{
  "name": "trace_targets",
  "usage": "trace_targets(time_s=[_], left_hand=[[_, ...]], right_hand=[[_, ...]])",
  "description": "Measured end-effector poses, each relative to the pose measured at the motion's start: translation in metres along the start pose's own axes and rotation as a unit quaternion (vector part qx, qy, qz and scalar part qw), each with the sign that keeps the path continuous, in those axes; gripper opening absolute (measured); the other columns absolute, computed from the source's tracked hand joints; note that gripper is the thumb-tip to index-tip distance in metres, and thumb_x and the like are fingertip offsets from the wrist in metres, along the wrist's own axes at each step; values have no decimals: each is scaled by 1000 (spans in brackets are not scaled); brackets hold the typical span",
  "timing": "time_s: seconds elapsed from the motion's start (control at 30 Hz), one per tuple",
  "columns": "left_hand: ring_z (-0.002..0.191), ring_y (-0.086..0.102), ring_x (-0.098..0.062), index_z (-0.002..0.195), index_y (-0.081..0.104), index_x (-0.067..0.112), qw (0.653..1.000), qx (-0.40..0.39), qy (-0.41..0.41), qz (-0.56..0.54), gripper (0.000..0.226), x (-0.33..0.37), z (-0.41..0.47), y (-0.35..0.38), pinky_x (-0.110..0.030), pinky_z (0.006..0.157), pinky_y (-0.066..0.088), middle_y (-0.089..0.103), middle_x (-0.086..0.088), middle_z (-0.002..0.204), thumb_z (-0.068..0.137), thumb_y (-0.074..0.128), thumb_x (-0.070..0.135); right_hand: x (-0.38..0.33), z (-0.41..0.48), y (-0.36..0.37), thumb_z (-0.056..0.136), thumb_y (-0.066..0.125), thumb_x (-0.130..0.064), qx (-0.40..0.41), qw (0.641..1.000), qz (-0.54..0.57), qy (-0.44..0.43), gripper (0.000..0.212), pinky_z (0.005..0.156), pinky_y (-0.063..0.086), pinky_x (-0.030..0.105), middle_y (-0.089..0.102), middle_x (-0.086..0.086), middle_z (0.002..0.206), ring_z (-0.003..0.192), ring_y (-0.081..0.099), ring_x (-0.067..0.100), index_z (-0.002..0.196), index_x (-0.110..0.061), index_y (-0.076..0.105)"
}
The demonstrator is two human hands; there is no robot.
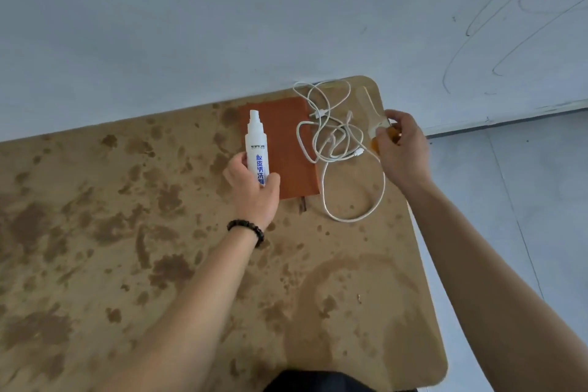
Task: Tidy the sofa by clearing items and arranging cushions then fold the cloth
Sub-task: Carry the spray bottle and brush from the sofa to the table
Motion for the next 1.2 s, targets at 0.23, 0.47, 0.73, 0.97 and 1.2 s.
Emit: trace_targets(time_s=[0.23, 0.47, 0.73, 0.97, 1.2], left_hand=[[116, 45, -18, 145, 22, 16, 998, -16, 45, 46, 77, 7, 47, 40, -28, 94, 43, 29, -8, 140, 83, 68, 21], [128, 27, -27, 154, 8, 23, 956, -87, 188, 209, 83, -13, 49, 43, -27, 100, 22, 35, -9, 141, 91, 59, 40], [113, 37, -31, 154, 7, 9, 951, -15, 150, 269, 71, 6, 73, 57, -40, 91, 43, 37, -17, 130, 99, 47, 29], [125, 26, -31, 155, 1, 21, 978, -87, 51, 180, 76, 10, 82, 54, -40, 107, 25, 24, -15, 142, 97, 49, 33], [140, 26, -25, 155, 9, 19, 989, -121, 27, 84, 71, 14, 67, 32, -44, 116, 24, 29, -10, 151, 98, 43, 47]], right_hand=[[6, 54, 31, 100, 45, -22, -95, 992, -69, -33, 41, 91, 36, 24, 61, 0, 119, 115, 55, 19, 141, -19, 50], [23, 51, 48, 102, 44, -29, -88, 977, -183, -64, 42, 103, 35, 33, 42, 10, 133, 125, 40, 28, 144, -26, 48], [24, 65, 50, 101, 48, -37, -98, 981, -163, -47, 41, 108, 30, 34, 42, 10, 130, 126, 37, 28, 142, -31, 51], [23, 67, 53, 101, 47, -43, -91, 981, -166, -49, 41, 106, 30, 31, 43, 7, 126, 122, 39, 26, 141, -36, 51], [8, 55, 31, 103, 33, -45, -160, 982, -97, -1, 49, 115, 27, 41, 41, 7, 145, 138, 35, 27, 149, -33, 38]])
Point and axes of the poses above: each hand's wrist, its own z-axis towards the middle knuckle, its own y-axis out of the palm, x = y × z, the point moved 1 cm from there along z, towards the middle knuckle
